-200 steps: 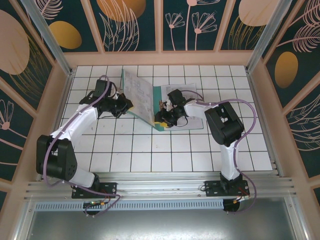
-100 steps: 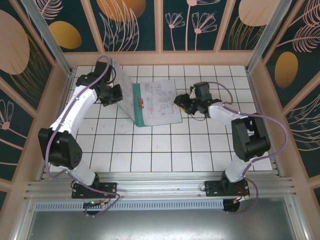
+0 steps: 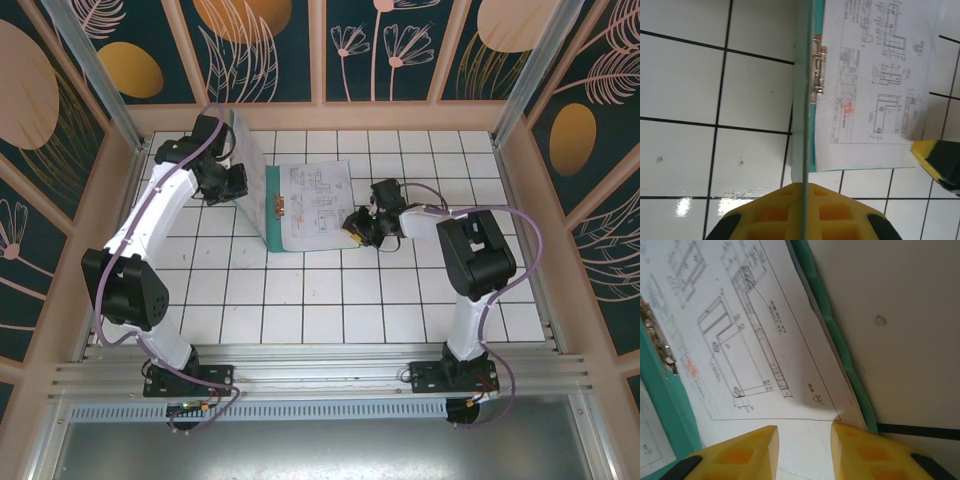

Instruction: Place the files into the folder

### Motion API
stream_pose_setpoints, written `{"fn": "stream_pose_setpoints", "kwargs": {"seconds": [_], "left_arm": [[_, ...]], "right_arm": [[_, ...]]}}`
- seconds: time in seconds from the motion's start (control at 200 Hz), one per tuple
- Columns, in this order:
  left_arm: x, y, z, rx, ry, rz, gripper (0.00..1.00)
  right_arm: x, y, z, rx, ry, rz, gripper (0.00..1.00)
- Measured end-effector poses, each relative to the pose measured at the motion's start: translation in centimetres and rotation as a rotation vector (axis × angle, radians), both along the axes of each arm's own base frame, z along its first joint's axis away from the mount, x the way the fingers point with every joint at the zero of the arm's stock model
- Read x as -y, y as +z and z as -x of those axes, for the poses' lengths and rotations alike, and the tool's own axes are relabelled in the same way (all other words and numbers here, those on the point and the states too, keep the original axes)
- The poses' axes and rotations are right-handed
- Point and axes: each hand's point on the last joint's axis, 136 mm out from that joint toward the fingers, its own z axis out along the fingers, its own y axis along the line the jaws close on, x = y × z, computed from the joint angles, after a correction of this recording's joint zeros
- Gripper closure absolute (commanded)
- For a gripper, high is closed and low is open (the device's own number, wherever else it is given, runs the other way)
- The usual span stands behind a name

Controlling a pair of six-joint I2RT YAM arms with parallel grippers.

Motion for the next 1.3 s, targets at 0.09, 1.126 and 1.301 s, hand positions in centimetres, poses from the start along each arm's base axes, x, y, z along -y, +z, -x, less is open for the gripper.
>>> {"fn": "stream_pose_setpoints", "kwargs": {"seconds": [0.09,1.126,1.301], "left_arm": [[1.3,0.4,-0.1,0.010,-0.029,0.027,0.83],[25.6,-5.1,-0.2,-0.075,-0.201,0.620,0.01],[23.7,-3.6,-1.5,0.013,-0.128,0.551,0.01]], "right_arm": [[-0.1,-0.1,0.1,-0.006,0.003,-0.001,0.67],[11.8,14.0,1.2,0.388,-0.303,0.286,0.01],[12.8,15.7,2.2,0.450,-0.298,0.267,0.01]]}}
